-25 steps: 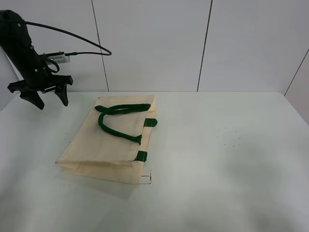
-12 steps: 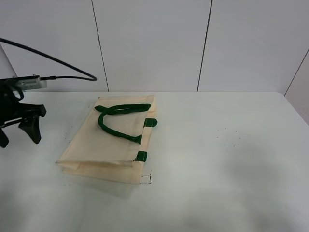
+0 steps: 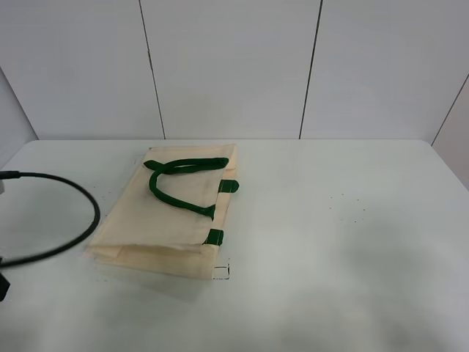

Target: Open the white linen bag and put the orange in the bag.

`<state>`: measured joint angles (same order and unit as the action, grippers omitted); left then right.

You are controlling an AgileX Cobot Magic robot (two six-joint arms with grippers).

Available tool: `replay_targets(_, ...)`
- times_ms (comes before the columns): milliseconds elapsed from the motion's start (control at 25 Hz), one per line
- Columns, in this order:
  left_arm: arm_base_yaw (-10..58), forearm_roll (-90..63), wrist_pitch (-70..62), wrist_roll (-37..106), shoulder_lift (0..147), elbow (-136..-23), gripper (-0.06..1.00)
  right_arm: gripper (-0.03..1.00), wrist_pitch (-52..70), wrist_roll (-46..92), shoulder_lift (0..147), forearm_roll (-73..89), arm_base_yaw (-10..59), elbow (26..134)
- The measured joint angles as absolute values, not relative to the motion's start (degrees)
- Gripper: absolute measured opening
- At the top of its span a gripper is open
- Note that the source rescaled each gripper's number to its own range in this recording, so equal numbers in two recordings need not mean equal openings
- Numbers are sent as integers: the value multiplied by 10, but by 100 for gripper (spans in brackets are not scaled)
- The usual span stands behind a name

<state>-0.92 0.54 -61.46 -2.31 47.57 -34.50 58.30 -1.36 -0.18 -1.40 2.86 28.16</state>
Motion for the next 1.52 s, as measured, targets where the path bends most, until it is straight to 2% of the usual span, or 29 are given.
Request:
replay_targets(200, -9, 5, -607, -17, 302, -288, 87, 100, 583, -14, -2, -14, 29, 282)
replay_targets(360, -9, 5, -607, -10, 181, -284, 87, 100, 583, -14, -2, -14, 29, 282)
replay_targets(640, -9, 5, -607, -7, 43, -283, 87, 100, 583, -14, -2, -14, 29, 282)
replay_targets(880, -9, 5, -608, -7, -3, -283, 87, 100, 583, -14, -2, -14, 29, 282)
replay_targets(1520, -9, 5, -608, -7, -3, -283, 87, 100, 583, -14, -2, -14, 29, 282)
